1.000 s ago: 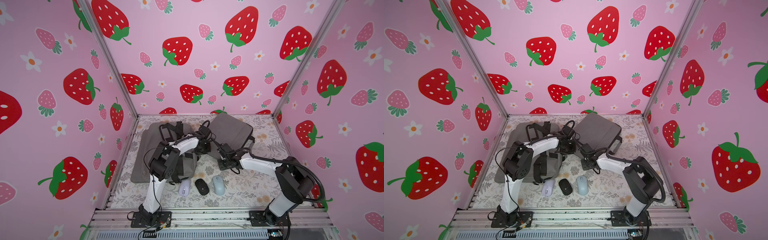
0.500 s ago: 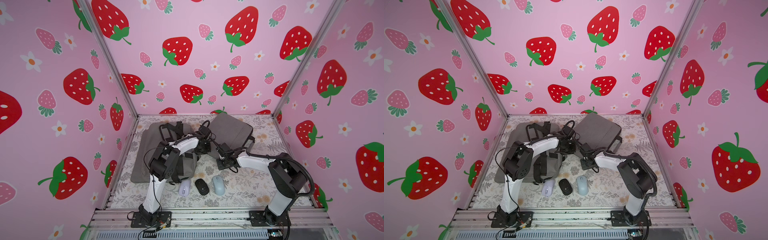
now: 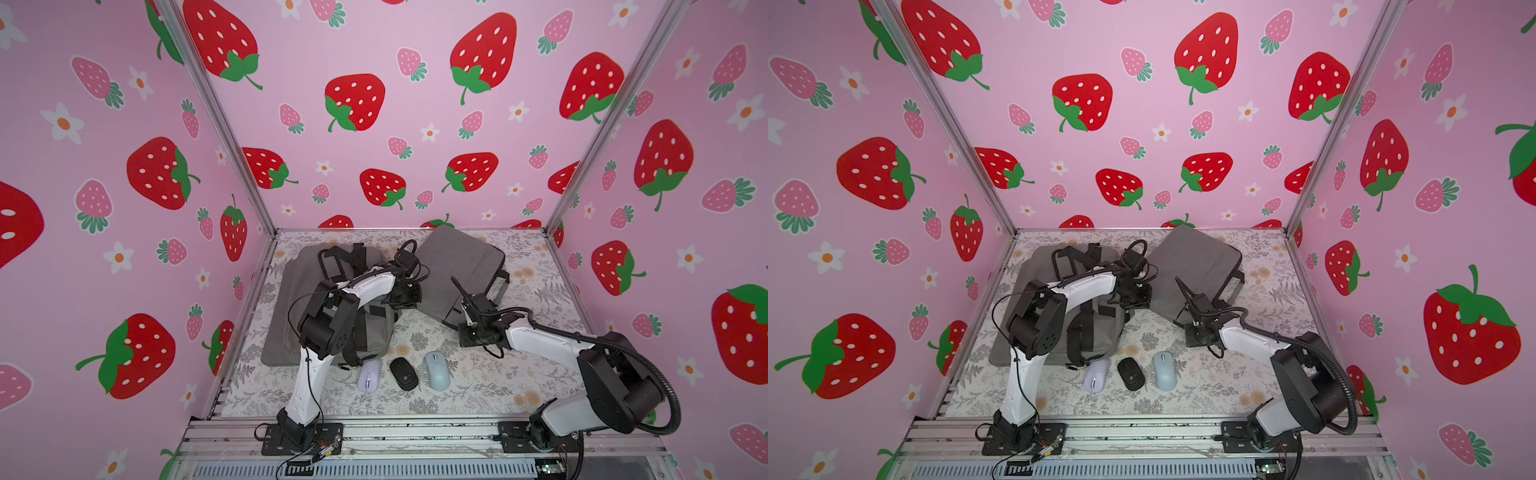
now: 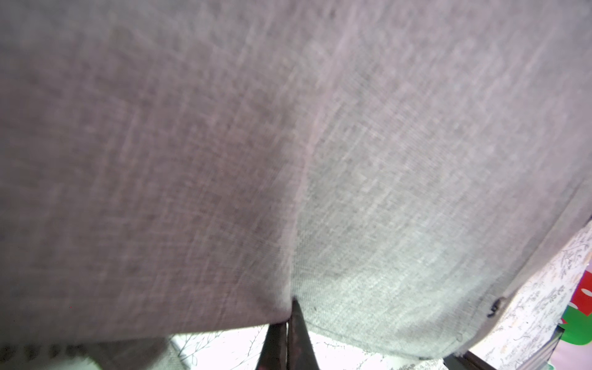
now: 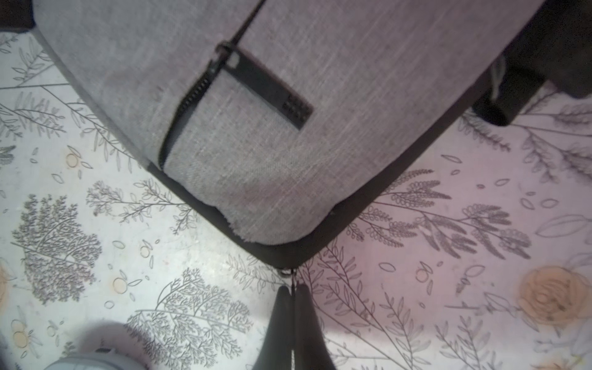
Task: Put the mouse into the laptop bag
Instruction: Unzip the zipper on the zippered laptop bag.
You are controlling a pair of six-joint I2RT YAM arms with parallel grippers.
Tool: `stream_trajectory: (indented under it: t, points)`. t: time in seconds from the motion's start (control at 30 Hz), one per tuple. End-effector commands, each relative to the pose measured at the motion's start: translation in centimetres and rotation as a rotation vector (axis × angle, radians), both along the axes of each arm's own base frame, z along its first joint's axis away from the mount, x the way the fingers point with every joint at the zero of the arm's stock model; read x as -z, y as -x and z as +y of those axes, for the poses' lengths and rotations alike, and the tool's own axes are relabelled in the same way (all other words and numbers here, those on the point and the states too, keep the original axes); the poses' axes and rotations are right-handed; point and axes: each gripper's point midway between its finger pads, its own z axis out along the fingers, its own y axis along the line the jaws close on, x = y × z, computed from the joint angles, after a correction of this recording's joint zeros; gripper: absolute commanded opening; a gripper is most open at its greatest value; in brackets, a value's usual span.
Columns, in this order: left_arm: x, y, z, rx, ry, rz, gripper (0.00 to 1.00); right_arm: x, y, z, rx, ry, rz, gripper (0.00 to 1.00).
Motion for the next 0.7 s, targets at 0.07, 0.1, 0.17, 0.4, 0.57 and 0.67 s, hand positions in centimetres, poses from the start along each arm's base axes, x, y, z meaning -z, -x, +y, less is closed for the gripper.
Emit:
stream_trajectory:
  t: [0.07, 0.1, 0.17, 0.4, 0.57, 0.67]
  points:
    - [2.2, -1.7, 1.6, -0.015, -0.114, 0.006, 0.0, -0.7, 2.6, 5.1, -0.129, -0.038, 0.054, 0.0]
    - [1.9, -2.1, 1.4, -0.013, -0.114, -0.002, 0.0, -0.6, 2.9, 6.2, -0.148, -0.056, 0.056, 0.0]
    - [1.3, -2.3, 1.2, -0.007, -0.113, -0.004, 0.15, -0.3, 3.3, 8.0, -0.17, -0.093, 0.066, 0.0]
    - [0.6, 1.3, 1.8, 0.002, -0.115, 0.014, 0.64, 0.1, 2.2, 10.2, -0.194, -0.129, 0.052, 0.0]
    - [1.0, 4.7, 0.9, 0.004, -0.083, 0.046, 0.68, 0.0, 0.7, 10.8, -0.203, -0.148, 0.049, 0.0]
    - [0.9, 5.6, -0.8, 0.021, -0.048, 0.045, 0.67, -0.1, 0.2, 10.6, -0.198, -0.159, 0.05, 0.0]
